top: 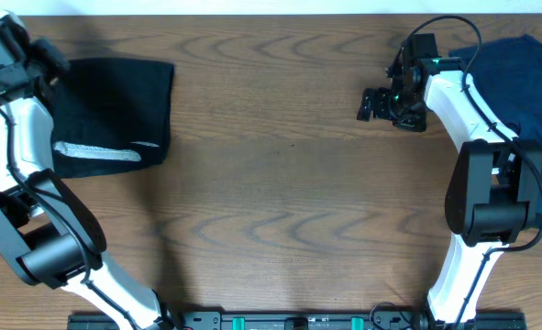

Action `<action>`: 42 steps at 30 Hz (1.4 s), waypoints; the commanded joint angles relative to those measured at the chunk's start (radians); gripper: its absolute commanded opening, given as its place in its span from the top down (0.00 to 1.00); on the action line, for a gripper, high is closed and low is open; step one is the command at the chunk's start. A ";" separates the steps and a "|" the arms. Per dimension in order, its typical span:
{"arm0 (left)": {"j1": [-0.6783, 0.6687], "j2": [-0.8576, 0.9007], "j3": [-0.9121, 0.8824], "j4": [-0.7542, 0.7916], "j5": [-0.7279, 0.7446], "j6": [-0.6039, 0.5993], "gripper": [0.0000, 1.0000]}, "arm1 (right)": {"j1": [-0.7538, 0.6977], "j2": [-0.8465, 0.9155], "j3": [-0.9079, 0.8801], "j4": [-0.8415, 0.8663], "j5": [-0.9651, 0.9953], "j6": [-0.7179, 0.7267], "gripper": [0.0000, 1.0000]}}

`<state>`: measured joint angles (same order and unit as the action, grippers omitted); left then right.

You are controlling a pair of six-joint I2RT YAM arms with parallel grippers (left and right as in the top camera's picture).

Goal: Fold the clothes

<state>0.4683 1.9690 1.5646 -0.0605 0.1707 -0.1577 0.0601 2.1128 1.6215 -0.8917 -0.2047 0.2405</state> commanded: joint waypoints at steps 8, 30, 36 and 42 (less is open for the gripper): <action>0.008 0.207 -0.001 0.085 -0.026 -0.045 0.93 | 0.006 -0.024 0.013 0.001 0.006 -0.010 0.01; 0.006 0.367 -0.001 0.100 0.033 -0.040 0.93 | 0.006 -0.024 0.013 0.002 0.006 -0.010 0.01; 0.001 0.367 -0.001 0.066 0.135 -0.031 0.94 | 0.006 -0.024 0.013 0.002 0.006 -0.010 0.01; -0.008 0.367 -0.001 0.025 0.136 -0.030 0.94 | 0.006 -0.024 0.013 0.002 0.006 -0.010 0.01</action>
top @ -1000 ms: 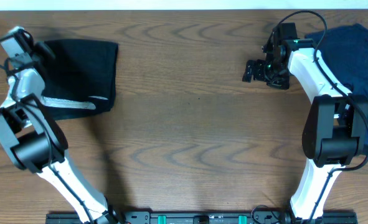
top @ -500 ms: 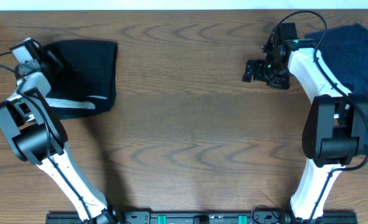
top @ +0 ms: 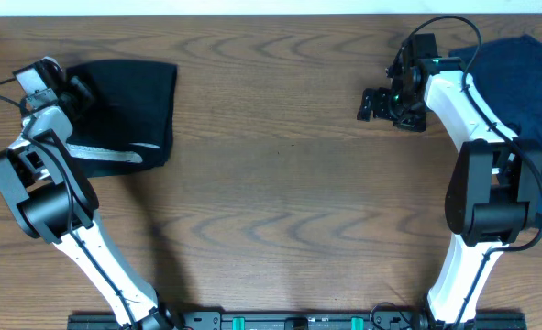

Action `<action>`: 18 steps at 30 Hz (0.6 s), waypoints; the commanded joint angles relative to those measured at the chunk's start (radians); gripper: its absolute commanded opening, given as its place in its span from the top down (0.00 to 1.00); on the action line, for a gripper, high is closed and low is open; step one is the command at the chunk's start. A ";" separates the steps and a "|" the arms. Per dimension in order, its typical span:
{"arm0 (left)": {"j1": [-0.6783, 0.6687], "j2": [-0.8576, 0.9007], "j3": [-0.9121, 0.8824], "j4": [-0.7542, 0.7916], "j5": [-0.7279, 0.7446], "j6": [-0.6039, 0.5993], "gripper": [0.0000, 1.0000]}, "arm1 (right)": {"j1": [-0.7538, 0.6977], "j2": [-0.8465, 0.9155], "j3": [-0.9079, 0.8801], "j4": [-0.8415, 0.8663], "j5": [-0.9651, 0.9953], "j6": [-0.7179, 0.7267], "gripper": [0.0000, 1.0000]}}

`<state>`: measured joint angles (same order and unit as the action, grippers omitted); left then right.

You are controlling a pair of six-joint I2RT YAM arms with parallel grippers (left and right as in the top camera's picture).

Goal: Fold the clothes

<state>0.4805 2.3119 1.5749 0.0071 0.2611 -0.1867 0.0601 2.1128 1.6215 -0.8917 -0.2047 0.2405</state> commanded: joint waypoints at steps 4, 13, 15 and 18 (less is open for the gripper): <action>-0.022 0.024 -0.011 -0.059 0.046 -0.002 0.94 | 0.006 -0.024 0.013 0.002 0.006 -0.010 0.01; -0.024 0.000 -0.011 -0.085 0.100 -0.002 0.94 | 0.006 -0.024 0.013 0.002 0.006 -0.010 0.01; -0.027 -0.014 -0.011 -0.090 0.106 -0.002 0.94 | 0.006 -0.024 0.013 0.002 0.006 -0.010 0.01; -0.030 -0.038 -0.011 -0.101 0.106 -0.002 0.94 | 0.006 -0.024 0.013 0.002 0.006 -0.010 0.01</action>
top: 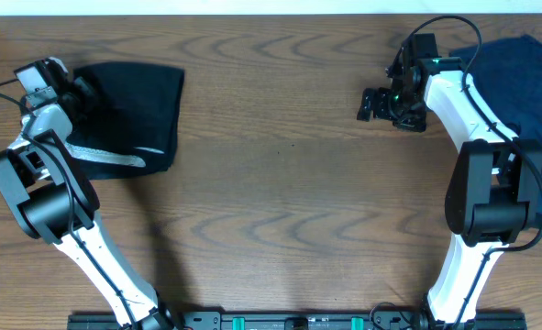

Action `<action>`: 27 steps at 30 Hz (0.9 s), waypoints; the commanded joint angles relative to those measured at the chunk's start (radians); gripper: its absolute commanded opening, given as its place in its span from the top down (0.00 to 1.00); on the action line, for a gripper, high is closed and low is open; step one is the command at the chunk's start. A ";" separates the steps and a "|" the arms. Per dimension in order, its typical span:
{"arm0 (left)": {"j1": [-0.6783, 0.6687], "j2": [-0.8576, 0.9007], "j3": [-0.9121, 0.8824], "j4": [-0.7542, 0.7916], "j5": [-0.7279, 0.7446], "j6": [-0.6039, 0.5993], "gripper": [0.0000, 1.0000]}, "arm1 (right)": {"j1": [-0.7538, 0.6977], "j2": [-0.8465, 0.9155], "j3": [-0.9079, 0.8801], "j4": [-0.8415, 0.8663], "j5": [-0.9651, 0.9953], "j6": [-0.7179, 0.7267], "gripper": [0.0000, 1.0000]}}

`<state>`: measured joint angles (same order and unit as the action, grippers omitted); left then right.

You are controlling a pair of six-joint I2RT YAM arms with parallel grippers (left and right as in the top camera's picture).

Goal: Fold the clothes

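A folded black garment with a pale grey stripe along its near edge lies at the far left of the table. My left gripper sits at the garment's left edge, dark against the dark cloth, so how its jaws stand is hidden. My right gripper hovers over bare wood at the back right, pointing left, open with nothing in it. A crumpled blue garment lies at the far right, behind the right arm.
The wooden table stretches between the two arms. The right arm's body stands in front of the blue garment. A rail with the arm bases runs along the near edge.
The black garment has shifted a little to the right, its right edge now further right. My left gripper stays at its left edge. The right arm has not moved.
My left arm first reached from the far top-left corner, with the gripper at the black garment's upper left. Later it was lower and further in, at the garment's left edge. The garment now lies slightly further right. The right arm held still throughout.
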<state>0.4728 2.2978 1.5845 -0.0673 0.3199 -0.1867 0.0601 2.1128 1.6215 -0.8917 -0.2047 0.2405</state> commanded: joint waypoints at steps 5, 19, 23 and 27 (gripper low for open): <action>-0.025 -0.045 -0.021 -0.028 0.047 -0.002 0.94 | 0.006 -0.024 0.013 0.002 0.006 -0.010 0.01; -0.027 -0.279 -0.021 0.075 0.048 -0.027 0.65 | 0.006 -0.024 0.013 0.002 0.006 -0.010 0.01; -0.036 -0.400 -0.021 -0.033 0.047 -0.063 0.18 | 0.006 -0.024 0.013 0.002 0.006 -0.010 0.01; -0.040 -0.466 -0.021 -0.068 0.047 -0.063 0.02 | 0.006 -0.024 0.013 0.002 0.006 -0.010 0.01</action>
